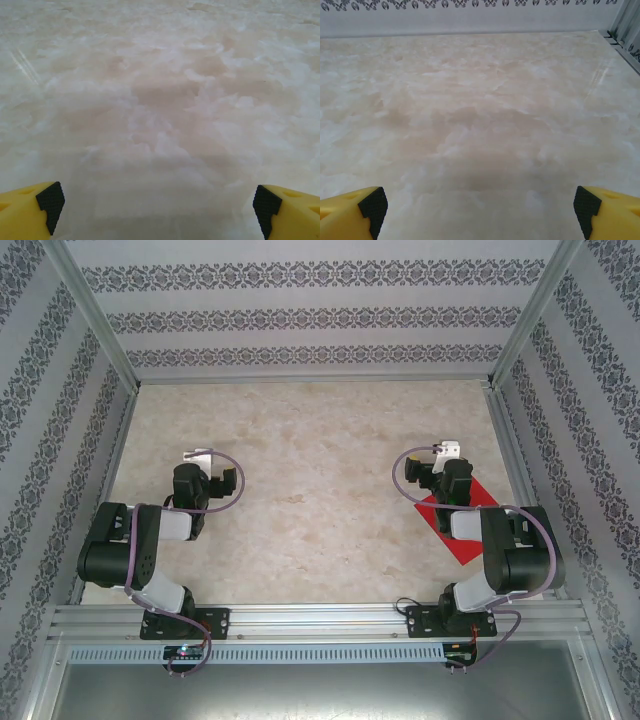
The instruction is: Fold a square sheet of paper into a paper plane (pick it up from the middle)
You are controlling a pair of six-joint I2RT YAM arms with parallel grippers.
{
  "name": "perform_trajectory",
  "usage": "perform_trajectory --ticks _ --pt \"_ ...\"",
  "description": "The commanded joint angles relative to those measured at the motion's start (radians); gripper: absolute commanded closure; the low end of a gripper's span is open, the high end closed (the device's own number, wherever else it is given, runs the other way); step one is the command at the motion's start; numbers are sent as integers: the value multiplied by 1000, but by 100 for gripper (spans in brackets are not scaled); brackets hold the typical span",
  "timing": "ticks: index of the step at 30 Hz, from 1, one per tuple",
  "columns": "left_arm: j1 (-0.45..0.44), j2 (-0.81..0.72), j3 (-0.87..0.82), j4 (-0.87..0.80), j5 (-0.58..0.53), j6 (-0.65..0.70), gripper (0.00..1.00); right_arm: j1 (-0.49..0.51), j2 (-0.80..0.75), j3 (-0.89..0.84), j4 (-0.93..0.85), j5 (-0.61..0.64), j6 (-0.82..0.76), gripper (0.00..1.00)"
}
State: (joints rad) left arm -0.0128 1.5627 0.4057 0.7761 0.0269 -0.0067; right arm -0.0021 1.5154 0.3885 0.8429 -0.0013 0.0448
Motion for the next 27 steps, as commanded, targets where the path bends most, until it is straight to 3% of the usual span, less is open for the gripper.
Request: perform_trajectory --ticks 1,15,18,23,27 --pt "16 -1 12 46 18 8 0 2 -9 3 31 -26 -15 2" --pt "21 -3 13 44 27 6 0 -12 -12 -3 42 -52 -2 2" --pt "21 -44 26 -5 -2 -4 0 -13 -41 -26 67 -10 12 3" --pt "18 -240 91 -271 -39 -38 0 -11 -232 45 -262 -43 23 2" --pt "18 -359 166 -469 2 -129 0 -7 -335 93 -423 -113 118 2"
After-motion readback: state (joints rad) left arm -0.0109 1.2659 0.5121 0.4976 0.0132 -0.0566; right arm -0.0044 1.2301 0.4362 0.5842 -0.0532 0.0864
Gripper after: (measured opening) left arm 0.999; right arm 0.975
